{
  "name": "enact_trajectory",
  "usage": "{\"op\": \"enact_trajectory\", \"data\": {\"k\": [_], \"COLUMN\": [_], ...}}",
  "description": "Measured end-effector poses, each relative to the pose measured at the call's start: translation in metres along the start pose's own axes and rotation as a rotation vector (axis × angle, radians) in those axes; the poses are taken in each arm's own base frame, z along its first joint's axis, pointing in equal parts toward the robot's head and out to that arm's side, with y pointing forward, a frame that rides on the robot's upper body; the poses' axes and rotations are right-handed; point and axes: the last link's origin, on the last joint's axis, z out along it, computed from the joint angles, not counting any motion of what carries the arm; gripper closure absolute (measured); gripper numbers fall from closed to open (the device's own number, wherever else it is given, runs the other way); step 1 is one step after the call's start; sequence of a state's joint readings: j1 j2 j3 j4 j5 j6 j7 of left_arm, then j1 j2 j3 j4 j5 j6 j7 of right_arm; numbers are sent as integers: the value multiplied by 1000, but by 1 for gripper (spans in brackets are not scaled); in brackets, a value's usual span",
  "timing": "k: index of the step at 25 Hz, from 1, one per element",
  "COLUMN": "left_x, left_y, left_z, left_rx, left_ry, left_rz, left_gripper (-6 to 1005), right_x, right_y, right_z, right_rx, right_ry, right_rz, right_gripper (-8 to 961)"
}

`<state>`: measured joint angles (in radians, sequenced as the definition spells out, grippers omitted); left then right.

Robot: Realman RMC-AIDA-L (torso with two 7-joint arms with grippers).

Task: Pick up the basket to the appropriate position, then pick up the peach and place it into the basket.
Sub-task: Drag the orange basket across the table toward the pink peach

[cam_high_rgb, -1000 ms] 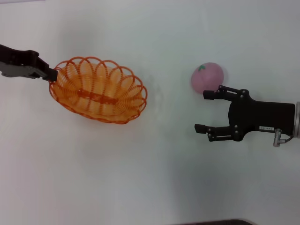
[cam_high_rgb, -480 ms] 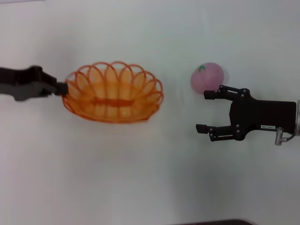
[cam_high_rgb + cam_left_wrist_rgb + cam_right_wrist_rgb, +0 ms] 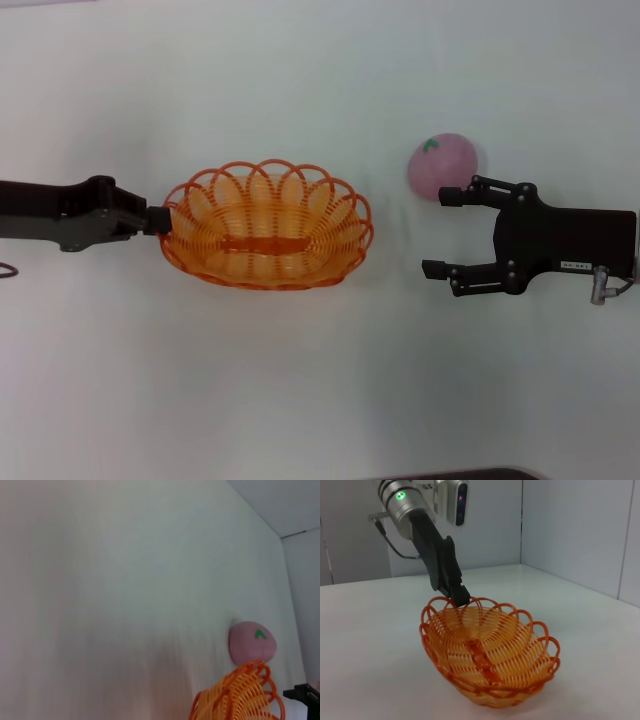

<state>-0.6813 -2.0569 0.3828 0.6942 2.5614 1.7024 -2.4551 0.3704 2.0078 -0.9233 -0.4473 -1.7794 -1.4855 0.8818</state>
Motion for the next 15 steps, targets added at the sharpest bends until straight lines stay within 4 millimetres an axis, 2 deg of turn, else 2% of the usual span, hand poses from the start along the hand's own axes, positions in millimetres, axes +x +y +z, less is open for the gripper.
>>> {"op": "enact_trajectory", "data": {"k": [15], "left_x": [-8], "left_y": [-6], "left_z": [5], "left_rx": [-1], "left_ry": [32], "left_rz": [-15], "left_gripper": [971], "right_x": [3], "right_y": [5], "right_z": [3], "right_rx": [-16], "right_ry": [12], "right_rz": [8], "right_gripper": [8]}}
